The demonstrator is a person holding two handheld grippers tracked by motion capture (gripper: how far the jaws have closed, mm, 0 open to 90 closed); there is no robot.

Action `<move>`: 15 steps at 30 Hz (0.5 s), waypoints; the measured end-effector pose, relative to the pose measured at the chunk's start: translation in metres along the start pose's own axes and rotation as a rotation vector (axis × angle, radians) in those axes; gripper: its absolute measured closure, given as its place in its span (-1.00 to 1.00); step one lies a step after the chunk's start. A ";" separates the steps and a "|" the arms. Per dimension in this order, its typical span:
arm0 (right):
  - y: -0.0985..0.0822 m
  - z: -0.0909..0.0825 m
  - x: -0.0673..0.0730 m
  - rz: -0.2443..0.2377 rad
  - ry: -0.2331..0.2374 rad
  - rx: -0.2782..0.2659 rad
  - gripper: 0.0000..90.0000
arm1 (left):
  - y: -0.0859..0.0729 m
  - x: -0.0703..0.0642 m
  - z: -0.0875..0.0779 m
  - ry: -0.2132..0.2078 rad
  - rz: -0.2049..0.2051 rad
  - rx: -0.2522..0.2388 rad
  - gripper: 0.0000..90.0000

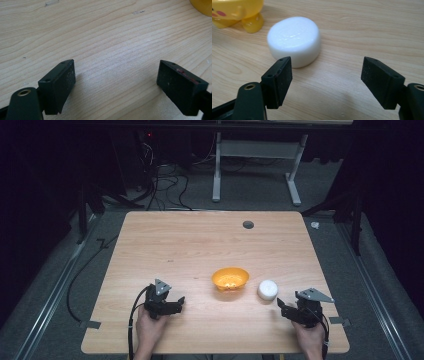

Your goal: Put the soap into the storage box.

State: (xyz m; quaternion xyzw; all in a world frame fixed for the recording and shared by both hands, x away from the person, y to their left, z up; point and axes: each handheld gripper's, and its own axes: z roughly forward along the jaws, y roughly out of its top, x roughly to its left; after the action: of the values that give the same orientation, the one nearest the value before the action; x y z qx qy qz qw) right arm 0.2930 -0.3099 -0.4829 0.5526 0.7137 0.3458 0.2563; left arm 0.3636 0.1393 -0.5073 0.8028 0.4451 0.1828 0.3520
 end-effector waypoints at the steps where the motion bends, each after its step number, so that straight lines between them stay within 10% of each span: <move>1: 0.000 0.000 0.002 0.000 0.004 -0.002 -0.45 | 0.000 0.000 0.000 0.000 0.000 0.000 -0.65; 15: 0.011 0.010 0.021 -0.032 0.053 0.010 -0.64 | 0.000 0.000 0.000 0.001 -0.001 0.000 -0.65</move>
State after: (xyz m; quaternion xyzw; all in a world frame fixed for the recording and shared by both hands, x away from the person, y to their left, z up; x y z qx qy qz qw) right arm 0.3019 -0.2862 -0.4804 0.5329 0.7309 0.3525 0.2400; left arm 0.3635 0.1394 -0.5072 0.8027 0.4456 0.1831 0.3517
